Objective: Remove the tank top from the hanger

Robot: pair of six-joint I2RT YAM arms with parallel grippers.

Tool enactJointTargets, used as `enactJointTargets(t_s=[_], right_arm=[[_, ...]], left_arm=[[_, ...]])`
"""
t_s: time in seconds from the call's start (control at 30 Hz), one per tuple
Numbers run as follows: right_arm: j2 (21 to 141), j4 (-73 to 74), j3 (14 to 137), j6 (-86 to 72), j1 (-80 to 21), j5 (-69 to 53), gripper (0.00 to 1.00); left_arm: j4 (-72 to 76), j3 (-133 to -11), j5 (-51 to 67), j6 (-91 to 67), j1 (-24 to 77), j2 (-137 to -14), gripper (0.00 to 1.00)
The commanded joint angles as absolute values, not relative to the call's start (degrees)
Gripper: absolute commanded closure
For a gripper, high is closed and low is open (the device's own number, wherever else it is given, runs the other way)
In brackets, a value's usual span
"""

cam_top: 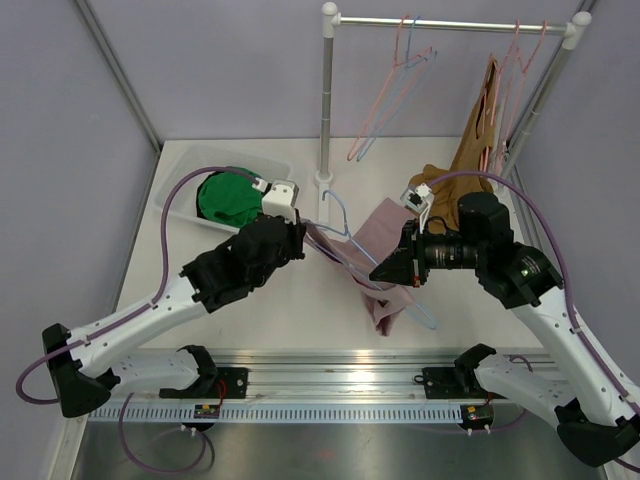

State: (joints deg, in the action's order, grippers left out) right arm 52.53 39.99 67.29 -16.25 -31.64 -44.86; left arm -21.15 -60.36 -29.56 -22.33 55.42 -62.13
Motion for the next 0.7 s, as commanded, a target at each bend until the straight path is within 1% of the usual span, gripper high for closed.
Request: enactJointTargets(t_s=[0.0, 0.03, 0.07, 0.17, 0.23, 0.27, 0.33, 0.37, 0.5, 0.57, 0.67], right_arm=[[51.5, 37.2, 70.5, -14.9, -32.4, -43.7, 1.0], [51.9, 37.4, 70.1, -14.4, -32.5, -42.3, 1.0], [52.1, 37.5, 69.9, -14.2, -32.3, -41.9, 1.0], [53.0, 37.9, 68.8, -13.0, -32.4, -41.6, 1.0], [52.8, 38.1, 67.7, -11.4, -32.4, -43.5, 1.0], [52.5, 37.5, 67.1, -11.0, -32.3, -44.7, 1.0], [51.2, 36.9, 65.6, -9.4, -32.3, -48.3, 1.0], [50.6, 35.8, 65.0, -9.1, -32.4, -49.2, 1.0], [46.9, 35.0, 63.5, -5.5, -32.4, -55.5, 1.0], [45.4, 34.0, 63.2, -4.8, -32.4, -56.2, 1.0], [42.5, 31.7, 61.8, -4.6, -32.3, -56.4, 1.0]], left_arm=[[-20.3, -60.5, -33.7, -22.1, 55.5, -59.6, 0.9], [-20.8, -60.6, -34.5, -22.3, 55.5, -58.9, 0.99], [-21.4, -60.6, -35.2, -22.6, 55.5, -58.5, 1.0], [-23.9, -60.6, -38.5, -23.2, 55.4, -56.9, 1.0], [-28.5, -61.8, -42.5, -25.7, 53.9, -56.2, 1.0], [-32.5, -62.3, -43.2, -27.0, 51.1, -55.6, 1.0], [-35.1, -62.5, -43.4, -29.7, 47.6, -54.1, 1.0], [-37.2, -62.6, -43.8, -30.7, 44.2, -52.7, 1.0], [-41.7, -63.5, -40.1, -33.0, 35.8, -50.3, 1.0], [-43.8, -64.2, -38.8, -33.4, 33.0, -50.3, 1.0], [-44.1, -64.8, -34.9, -33.5, 31.5, -49.7, 1.0]])
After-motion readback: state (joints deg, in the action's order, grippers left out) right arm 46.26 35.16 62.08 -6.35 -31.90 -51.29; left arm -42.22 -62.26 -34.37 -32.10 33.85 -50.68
